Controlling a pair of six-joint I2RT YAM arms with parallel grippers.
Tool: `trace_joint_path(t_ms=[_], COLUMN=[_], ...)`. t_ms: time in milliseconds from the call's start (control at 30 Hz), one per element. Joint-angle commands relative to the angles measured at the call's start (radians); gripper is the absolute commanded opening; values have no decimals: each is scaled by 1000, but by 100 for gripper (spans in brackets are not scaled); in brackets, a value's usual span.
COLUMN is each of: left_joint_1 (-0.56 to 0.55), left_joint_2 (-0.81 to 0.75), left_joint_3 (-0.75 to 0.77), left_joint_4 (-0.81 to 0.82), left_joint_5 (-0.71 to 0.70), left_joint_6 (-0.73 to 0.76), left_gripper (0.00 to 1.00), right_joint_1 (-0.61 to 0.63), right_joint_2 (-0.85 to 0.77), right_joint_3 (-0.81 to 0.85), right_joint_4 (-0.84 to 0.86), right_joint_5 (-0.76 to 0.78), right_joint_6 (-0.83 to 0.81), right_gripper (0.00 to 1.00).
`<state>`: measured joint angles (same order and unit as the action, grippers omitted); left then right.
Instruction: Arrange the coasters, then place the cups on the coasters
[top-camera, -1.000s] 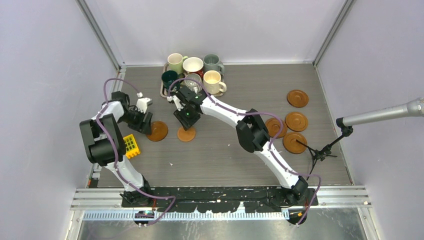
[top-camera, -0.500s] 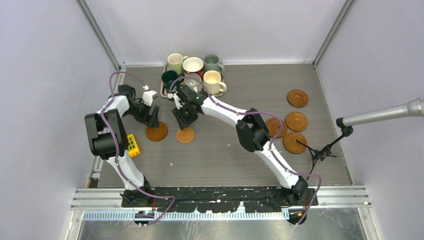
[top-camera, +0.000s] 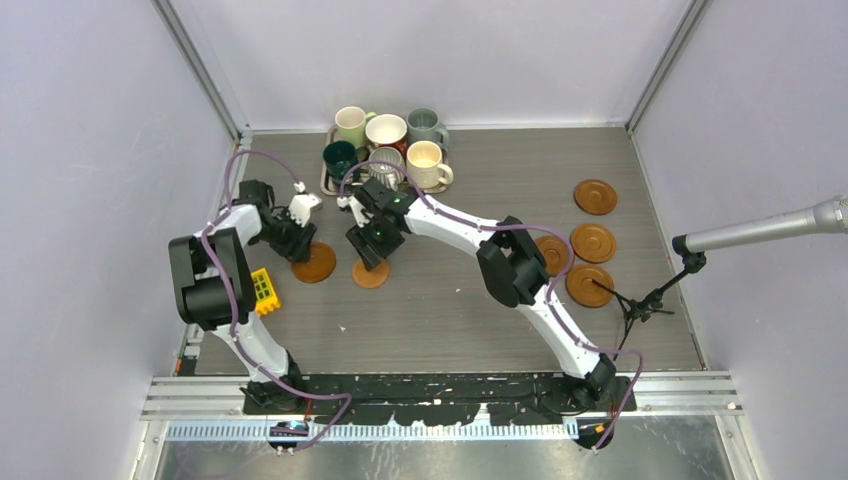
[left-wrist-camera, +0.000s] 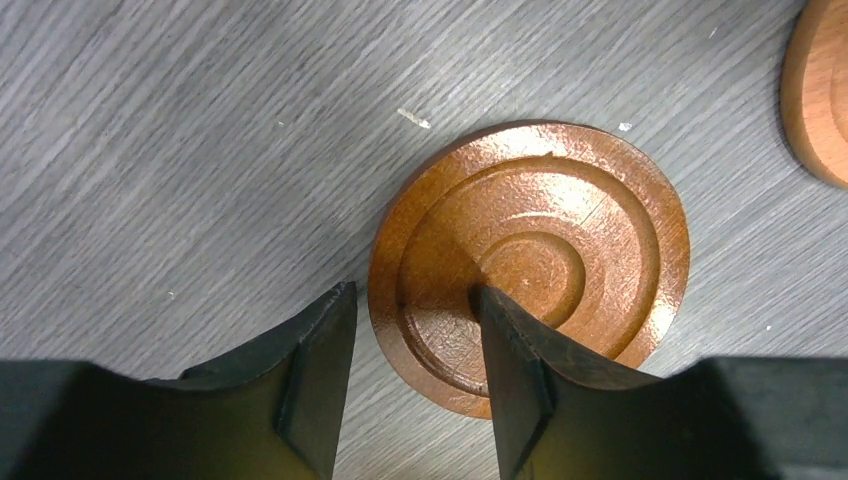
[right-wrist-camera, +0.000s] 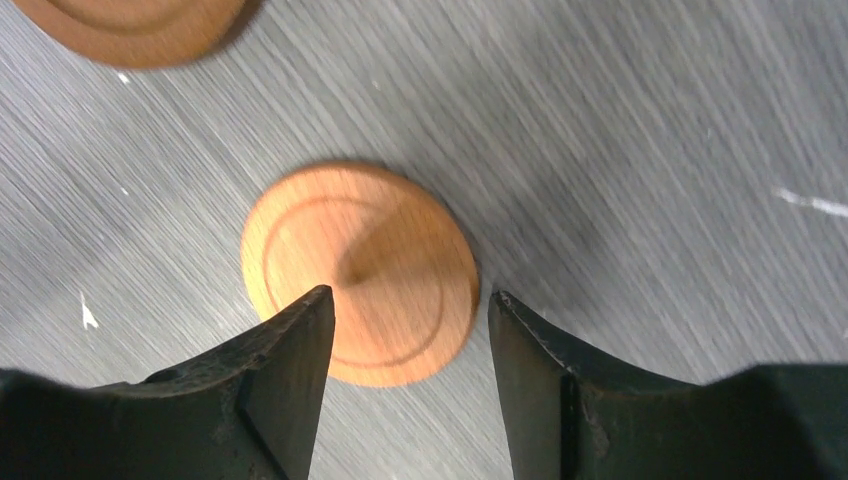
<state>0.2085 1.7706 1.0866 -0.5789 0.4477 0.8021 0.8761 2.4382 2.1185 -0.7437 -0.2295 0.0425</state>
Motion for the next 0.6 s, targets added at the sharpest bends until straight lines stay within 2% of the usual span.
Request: trace_joint_path(t_ms=[0,267,300,467,567], left_joint_1=[36,68,70,69,70], left_joint_2=[-11,-74,-80,-120,-149], left_joint_3=[-62,-107,-107,-54,-18], left_joint_4=[-46,-71,-73,-118,-153], left_joint_5=[-80,-91,-90,-56,-15], left_joint_6=[67,118,115,51,5], left_gripper=[49,47,49,75,84], right_joint_1=[-30,-195,-216,-334,-434], right_joint_2=[-111,-316,-346,-487,-536], right_joint_3=[-26,-268,-313,-505,-572], right_joint_4=[-132,-180,-179,-200,-215], right_joint_5=[19,11,19,99,147], right_joint_6=[-57,-118,-130,-209,-250], right_gripper=[63,63,63,62,62])
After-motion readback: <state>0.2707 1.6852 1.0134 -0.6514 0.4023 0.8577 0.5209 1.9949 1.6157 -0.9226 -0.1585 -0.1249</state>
